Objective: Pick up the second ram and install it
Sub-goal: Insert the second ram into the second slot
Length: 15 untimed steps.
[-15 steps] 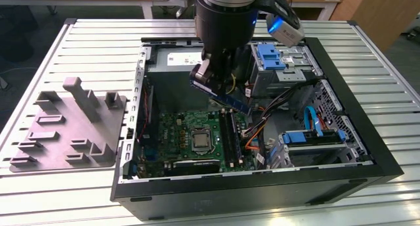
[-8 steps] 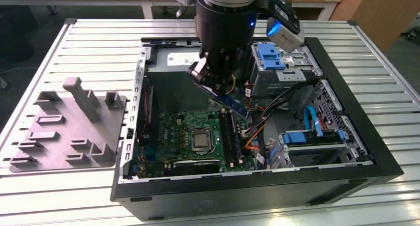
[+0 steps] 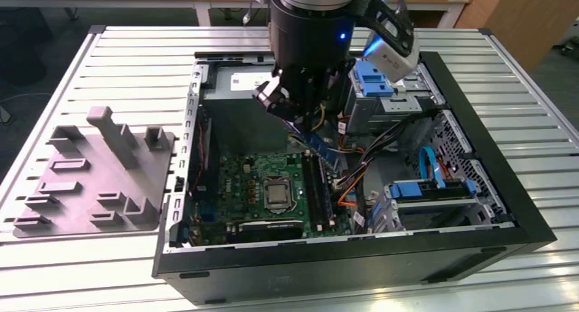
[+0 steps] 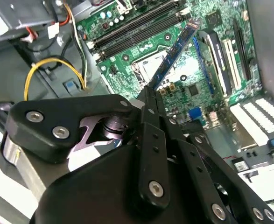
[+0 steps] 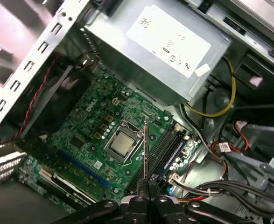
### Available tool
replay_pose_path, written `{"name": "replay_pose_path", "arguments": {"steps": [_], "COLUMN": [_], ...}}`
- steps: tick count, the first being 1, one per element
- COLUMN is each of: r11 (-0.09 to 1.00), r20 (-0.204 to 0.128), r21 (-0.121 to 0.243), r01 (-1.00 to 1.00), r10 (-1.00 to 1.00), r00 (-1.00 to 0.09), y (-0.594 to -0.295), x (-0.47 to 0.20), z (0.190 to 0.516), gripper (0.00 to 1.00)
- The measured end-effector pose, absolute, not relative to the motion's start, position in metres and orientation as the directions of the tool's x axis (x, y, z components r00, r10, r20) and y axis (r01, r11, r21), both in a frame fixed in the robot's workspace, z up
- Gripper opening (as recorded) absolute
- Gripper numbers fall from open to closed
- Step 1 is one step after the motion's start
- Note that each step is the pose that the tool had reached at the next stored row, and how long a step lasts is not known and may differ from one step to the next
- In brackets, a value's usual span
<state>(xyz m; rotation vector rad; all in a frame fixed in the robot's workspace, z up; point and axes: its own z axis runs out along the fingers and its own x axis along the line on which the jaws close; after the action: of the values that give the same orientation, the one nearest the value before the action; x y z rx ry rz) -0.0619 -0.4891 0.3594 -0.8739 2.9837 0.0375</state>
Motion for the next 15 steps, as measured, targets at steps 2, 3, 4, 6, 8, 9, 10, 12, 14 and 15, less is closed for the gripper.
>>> {"name": "replay_pose_path", "arguments": {"steps": [2,3,4,6,8,9,10,12,14,15], "r11": [0.861,0.870,0.878,0.895,0.911,0.918,0.925,0.938,0.950,0.956], "r20": [-0.038,-0.038,-0.038,-0.038,-0.038,-0.038,-0.038,-0.038,-0.038,-0.038], "r21": [0.014,0.014,0.014,0.014,0.014,0.014,0.014,0.014,0.014,0.014], "r01": [-0.509,-0.493,-0.478,-0.446,-0.412,-0.396,-0.379,-0.346,-0.311,-0.293], "r10": [-0.508,-0.493,-0.477,-0.445,-0.412,-0.395,-0.378,-0.345,-0.310,-0.292], "r00": [-0.860,-0.869,-0.878,-0.895,-0.911,-0.918,-0.925,-0.938,-0.950,-0.956], "y": [-0.4891,-0.4891,-0.4891,-0.4891,-0.4891,-0.4891,-0.4891,-0.4891,-0.4891,-0.4891], "x": [-0.0619,-0.0619,-0.0619,-0.0619,-0.0619,-0.0619,-0.0619,-0.0619,-0.0619,-0.0619], "z": [0.3594,0.3593,0.3592,0.3591,0.3590,0.3589,0.3588,0.3587,0.3586,0.3585], "gripper": [0.11,0.11,0.11,0.11,0.11,0.11,0.11,0.11,0.11,0.11]}}
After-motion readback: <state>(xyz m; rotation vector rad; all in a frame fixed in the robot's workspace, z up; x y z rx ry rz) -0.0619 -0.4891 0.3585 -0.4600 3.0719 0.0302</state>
